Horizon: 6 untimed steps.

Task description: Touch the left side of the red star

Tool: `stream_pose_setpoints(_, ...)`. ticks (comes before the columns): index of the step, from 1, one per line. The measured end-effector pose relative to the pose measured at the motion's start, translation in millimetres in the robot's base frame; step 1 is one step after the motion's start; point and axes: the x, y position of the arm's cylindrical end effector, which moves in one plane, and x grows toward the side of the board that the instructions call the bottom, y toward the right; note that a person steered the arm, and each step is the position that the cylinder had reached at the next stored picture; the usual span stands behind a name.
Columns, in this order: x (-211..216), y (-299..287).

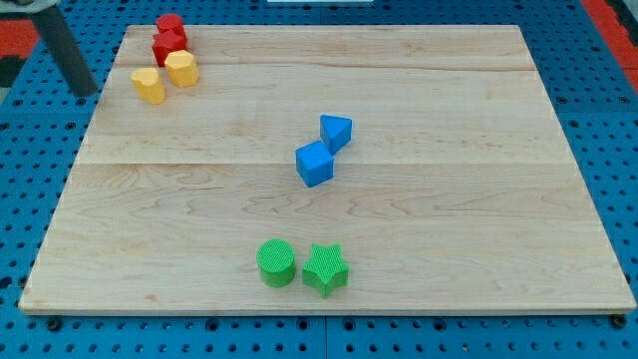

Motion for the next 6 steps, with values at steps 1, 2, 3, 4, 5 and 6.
stream_pose_setpoints(1, -37, 0)
stream_pose_setpoints(2, -55, 8)
stream_pose_setpoints(3, -55, 43)
stream_pose_setpoints(4, -55, 61)
stream_pose_setpoints(5, -65, 69)
stream_pose_setpoints(6, -74, 63)
